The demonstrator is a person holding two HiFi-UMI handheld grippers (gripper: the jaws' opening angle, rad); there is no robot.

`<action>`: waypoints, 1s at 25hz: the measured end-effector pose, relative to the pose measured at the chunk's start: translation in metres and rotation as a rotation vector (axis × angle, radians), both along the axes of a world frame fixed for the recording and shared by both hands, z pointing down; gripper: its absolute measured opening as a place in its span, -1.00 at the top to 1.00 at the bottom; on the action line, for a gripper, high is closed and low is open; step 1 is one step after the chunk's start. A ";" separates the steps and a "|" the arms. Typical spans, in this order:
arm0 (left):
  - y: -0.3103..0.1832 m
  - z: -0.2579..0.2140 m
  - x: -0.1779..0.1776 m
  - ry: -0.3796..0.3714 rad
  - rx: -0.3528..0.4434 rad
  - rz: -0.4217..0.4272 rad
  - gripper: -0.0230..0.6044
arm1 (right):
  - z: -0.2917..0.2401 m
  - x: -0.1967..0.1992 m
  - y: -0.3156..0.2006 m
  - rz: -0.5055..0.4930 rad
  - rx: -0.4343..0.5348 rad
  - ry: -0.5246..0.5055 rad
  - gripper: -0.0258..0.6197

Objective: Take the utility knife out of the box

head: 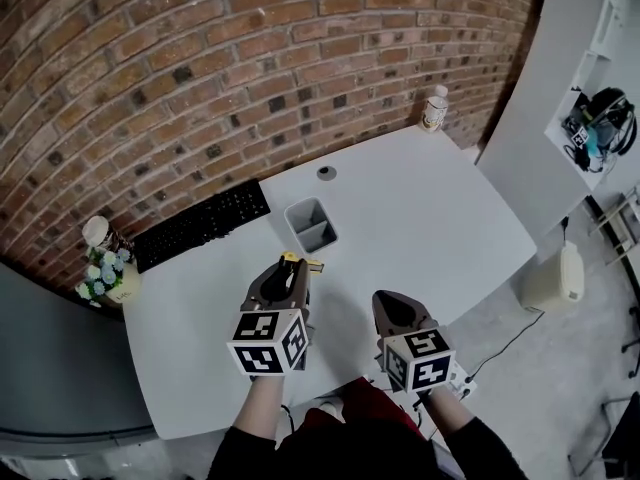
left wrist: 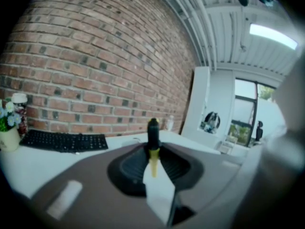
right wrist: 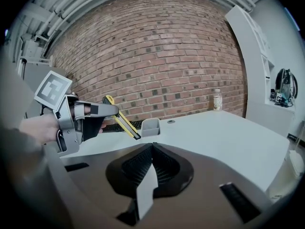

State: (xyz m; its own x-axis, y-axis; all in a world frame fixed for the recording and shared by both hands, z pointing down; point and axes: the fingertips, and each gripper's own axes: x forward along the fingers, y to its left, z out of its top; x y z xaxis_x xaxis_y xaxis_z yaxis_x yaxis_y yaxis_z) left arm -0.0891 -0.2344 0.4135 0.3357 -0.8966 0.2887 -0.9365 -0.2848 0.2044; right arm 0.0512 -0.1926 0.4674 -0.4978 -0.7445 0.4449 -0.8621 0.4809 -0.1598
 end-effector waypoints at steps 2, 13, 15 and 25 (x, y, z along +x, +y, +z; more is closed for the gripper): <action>0.007 0.001 0.001 -0.004 -0.002 0.013 0.70 | -0.002 0.000 0.005 0.007 0.005 0.003 0.90; 0.038 0.002 -0.004 -0.010 0.000 0.061 0.70 | -0.011 -0.005 0.028 0.056 0.031 0.012 0.90; 0.043 0.002 -0.006 -0.008 0.001 0.068 0.70 | -0.013 -0.007 0.033 0.063 0.036 0.013 0.90; 0.078 0.008 -0.014 0.008 -0.022 0.078 0.69 | -0.022 -0.013 0.058 0.078 0.056 0.011 0.90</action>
